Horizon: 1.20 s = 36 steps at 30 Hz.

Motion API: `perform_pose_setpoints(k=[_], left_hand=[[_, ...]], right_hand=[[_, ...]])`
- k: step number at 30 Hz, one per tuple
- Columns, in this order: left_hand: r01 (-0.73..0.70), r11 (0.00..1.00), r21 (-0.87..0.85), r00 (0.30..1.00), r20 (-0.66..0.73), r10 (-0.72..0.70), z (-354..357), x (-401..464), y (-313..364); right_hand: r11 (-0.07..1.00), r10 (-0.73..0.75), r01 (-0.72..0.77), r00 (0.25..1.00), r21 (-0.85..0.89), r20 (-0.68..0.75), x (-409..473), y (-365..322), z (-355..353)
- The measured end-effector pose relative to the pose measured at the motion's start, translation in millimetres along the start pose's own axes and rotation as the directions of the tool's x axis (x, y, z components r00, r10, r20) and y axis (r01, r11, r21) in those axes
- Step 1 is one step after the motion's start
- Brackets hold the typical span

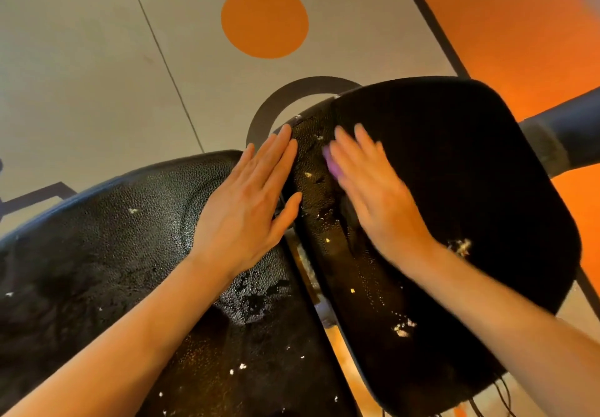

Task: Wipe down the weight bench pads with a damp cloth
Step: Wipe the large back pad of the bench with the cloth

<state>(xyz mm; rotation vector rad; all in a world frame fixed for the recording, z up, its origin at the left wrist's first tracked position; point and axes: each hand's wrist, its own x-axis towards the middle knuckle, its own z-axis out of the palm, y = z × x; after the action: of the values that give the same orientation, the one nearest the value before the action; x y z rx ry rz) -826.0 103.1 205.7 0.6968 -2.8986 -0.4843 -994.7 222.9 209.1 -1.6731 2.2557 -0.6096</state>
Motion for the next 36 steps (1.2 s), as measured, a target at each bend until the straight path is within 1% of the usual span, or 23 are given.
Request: perform_pose_setpoints(k=[2, 4, 6, 8, 9, 11, 12, 14, 16, 18, 20, 22, 23, 25, 27, 28, 29, 30, 31, 32, 33, 34, 36], left_hand=[[0.001, 1.000, 0.010, 1.000, -0.004, -0.001, -0.3, 0.2, 0.6], [-0.004, 1.000, 0.007, 1.000, -0.006, 0.004, -0.6, 0.5, 1.1], [-0.001, 1.000, -0.009, 1.000, -0.012, 0.001, -0.8, 0.8, 0.3], [0.004, 1.000, -0.021, 1.000, -0.005, -0.004, -1.0, 0.9, -0.4], [0.006, 1.000, -0.028, 1.000, -0.004, -0.006, -1.8, 1.1, -0.7], [0.005, 0.999, -0.044, 1.000, 0.000, -0.005, -5.3, 0.0, -0.6], [0.020, 0.999, -0.042, 1.000, 0.000, -0.020, -8.2, -2.9, -1.2], [0.078, 0.997, -0.014, 0.997, -0.004, -0.078, -14.6, -13.5, -4.5], [0.142, 0.990, 0.019, 0.990, 0.000, -0.142, -19.5, -26.7, -9.8], [0.178, 0.984, 0.030, 0.984, 0.005, -0.178, -21.5, -35.5, -14.3], [0.174, 0.984, 0.034, 0.985, 0.001, -0.174, -20.1, -37.8, -16.8], [0.174, 0.984, 0.032, 0.985, -0.012, -0.174, -18.7, -37.9, -16.9], [0.171, 0.985, 0.029, 0.985, -0.015, -0.170, -18.8, -37.7, -16.9], [0.163, 0.986, 0.026, 0.987, -0.019, -0.162, -18.4, -38.3, -17.0], [0.154, 0.988, 0.027, 0.988, -0.031, -0.153, -17.9, -39.0, -17.5], [0.150, 0.988, 0.025, 0.988, -0.035, -0.149, -17.9, -39.0, -17.4], [0.149, 0.989, 0.019, 0.988, -0.038, -0.148, -18.0, -39.1, -17.3], [0.149, 0.989, 0.013, 0.988, -0.041, -0.148, -18.0, -38.7, -17.3], [0.148, 0.989, 0.009, 0.988, -0.043, -0.147, -18.1, -38.4, -17.6], [0.146, 0.989, 0.007, 0.988, -0.044, -0.145, -17.9, -38.4, -17.9], [0.144, 0.990, 0.005, 0.989, -0.048, -0.143, -17.7, -38.6, -18.5], [0.142, 0.990, 0.003, 0.988, -0.053, -0.142, -17.4, -39.0, -18.9], [0.139, 0.990, -0.001, 0.988, -0.061, -0.139, -17.0, -39.6, -18.9]], right_hand=[[0.998, 0.060, -0.061, 0.993, -0.004, -0.101, 61.1, -4.3, -0.2], [0.996, 0.093, -0.094, 0.989, 0.000, -0.117, 64.3, -9.3, 4.7], [0.999, 0.047, -0.047, 0.997, -0.010, -0.064, 7.3, -11.6, 7.4], [1.000, -0.009, 0.009, 1.000, -0.017, 0.024, -58.2, -19.0, 4.0], [0.999, -0.033, 0.034, 0.998, -0.020, 0.053, -71.4, -18.7, 3.5], [0.999, -0.044, 0.044, 0.998, 0.005, 0.035, -45.5, -15.0, 4.9], [1.000, -0.019, 0.019, 1.000, 0.013, 0.015, -16.5, -17.1, 8.1], [0.999, 0.040, -0.040, 0.996, 0.010, -0.075, 41.3, -23.2, 12.8], [0.996, 0.093, -0.091, 0.990, 0.025, -0.106, 53.8, -27.4, 16.5], [0.998, 0.064, -0.062, 0.996, 0.028, -0.061, 10.8, -27.6, 17.6], [1.000, 0.013, -0.013, 1.000, 0.007, 0.023, -49.4, -29.5, 13.8], [1.000, -0.030, 0.031, 0.997, -0.006, 0.070, -66.9, -25.5, 10.4], [1.000, -0.022, 0.021, 0.998, 0.017, 0.050, -51.4, -23.3, 9.8], [0.996, 0.062, -0.059, 0.997, 0.073, -0.043, 3.7, -26.9, 13.5], [0.986, 0.158, -0.149, 0.977, 0.073, -0.141, 51.8, -35.7, 18.5], [0.981, 0.192, -0.183, 0.970, 0.070, -0.151, 59.0, -39.8, 22.2], [0.985, 0.169, -0.162, 0.978, 0.060, -0.123, 53.9, -41.2, 23.6], [0.995, 0.092, -0.090, 0.993, 0.040, -0.071, 39.3, -37.5, 22.0], [1.000, -0.014, 0.014, 1.000, 0.012, 0.000, 20.0, -30.0, 17.0], [0.993, -0.116, 0.117, 0.991, -0.015, 0.071, 1.3, -21.3, 8.9], [0.985, -0.168, 0.172, 0.978, -0.023, 0.121, -10.0, -11.9, 1.3], [0.988, -0.155, 0.157, 0.981, -0.007, 0.120, -12.4, -6.1, -1.1], [0.998, 0.018, -0.017, 1.000, 0.066, -0.016, 6.4, -14.7, 8.7]])
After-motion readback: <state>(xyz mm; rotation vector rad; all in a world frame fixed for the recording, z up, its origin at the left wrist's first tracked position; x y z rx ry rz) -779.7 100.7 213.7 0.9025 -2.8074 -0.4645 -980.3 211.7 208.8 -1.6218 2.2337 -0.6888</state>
